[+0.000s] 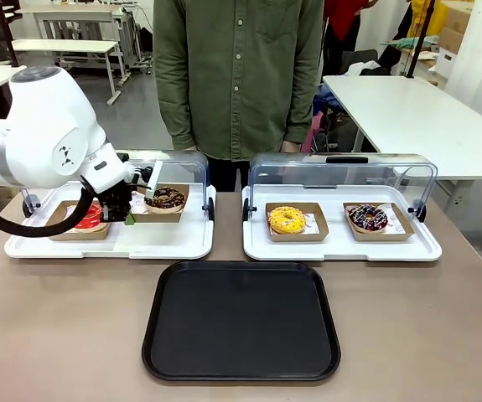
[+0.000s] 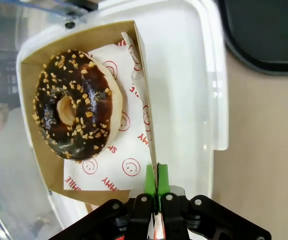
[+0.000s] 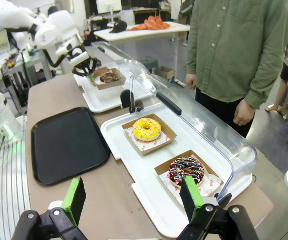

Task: Move the second donut from the left to the tray.
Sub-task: Pick up the Paper togo box containing the Donut indicated by the person and place it on the Handle tray.

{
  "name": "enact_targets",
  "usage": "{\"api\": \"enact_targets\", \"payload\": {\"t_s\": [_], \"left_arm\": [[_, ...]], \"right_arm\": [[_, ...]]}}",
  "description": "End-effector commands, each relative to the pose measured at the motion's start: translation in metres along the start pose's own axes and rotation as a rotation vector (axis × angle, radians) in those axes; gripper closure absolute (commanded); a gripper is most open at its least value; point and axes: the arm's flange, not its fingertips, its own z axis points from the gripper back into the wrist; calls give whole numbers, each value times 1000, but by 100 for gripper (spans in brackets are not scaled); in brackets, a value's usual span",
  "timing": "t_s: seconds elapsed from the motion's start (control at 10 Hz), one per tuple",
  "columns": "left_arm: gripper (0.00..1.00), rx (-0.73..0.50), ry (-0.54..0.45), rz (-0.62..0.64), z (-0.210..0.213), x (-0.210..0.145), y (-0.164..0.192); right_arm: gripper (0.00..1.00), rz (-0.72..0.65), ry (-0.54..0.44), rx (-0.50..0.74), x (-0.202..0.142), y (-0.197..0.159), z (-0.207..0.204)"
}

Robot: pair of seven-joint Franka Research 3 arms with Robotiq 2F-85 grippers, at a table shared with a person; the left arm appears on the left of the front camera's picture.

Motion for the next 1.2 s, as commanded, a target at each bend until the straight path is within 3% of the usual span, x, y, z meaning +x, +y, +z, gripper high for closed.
{"api": "enact_targets", "payload": {"t_s": [0.0, 0.6, 1.1], "left_arm": [[98, 10, -11, 67, 19, 16, -40], [98, 19, -16, 91, 50, 97, -132], [98, -13, -24, 7, 26, 177, -194]], "right_arm": [[0, 30, -22, -2, 2, -3, 0], [0, 30, -22, -2, 2, -3, 0], [0, 30, -22, -2, 2, -3, 0]]}}
